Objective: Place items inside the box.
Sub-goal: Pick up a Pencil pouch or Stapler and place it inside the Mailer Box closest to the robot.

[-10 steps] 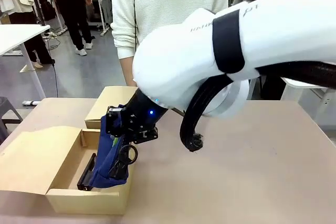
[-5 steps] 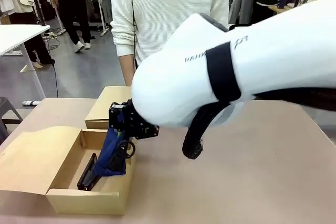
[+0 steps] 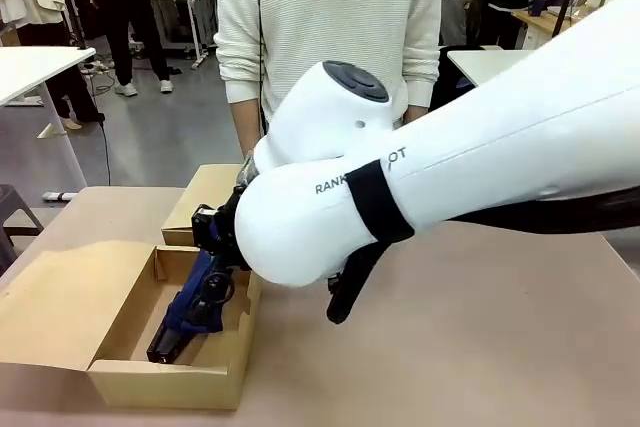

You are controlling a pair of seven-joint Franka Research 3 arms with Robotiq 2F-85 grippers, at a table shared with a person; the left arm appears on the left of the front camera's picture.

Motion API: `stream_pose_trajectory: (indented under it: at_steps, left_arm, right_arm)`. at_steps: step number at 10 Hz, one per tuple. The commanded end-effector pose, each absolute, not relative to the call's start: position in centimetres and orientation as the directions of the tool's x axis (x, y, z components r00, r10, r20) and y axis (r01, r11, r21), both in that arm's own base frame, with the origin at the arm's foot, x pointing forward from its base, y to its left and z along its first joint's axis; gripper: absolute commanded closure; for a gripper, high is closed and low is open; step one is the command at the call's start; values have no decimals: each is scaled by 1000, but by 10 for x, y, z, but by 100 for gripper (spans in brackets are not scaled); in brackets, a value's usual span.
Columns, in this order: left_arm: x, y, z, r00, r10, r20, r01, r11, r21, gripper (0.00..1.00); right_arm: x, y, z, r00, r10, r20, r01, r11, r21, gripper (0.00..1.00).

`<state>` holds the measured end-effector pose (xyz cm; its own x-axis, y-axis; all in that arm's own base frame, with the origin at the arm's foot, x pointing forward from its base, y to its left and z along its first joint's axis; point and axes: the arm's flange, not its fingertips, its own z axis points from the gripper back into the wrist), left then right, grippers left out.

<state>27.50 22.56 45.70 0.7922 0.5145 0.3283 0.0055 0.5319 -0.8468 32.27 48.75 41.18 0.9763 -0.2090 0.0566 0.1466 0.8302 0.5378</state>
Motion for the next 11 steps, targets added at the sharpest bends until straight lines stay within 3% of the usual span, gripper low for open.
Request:
stream_pose_trajectory:
  at_steps: [1, 11]
  left_arm:
    - [275, 225, 457, 784, 515, 347, 32, 525, -851, 0]
    - [275, 225, 457, 784, 515, 347, 32, 525, -851, 0]
  right_arm:
    - [332, 518, 415, 980, -196, 28, 155, 849, 505, 93]
    - [346, 531, 362, 980, -161, -114, 193, 908, 373, 93]
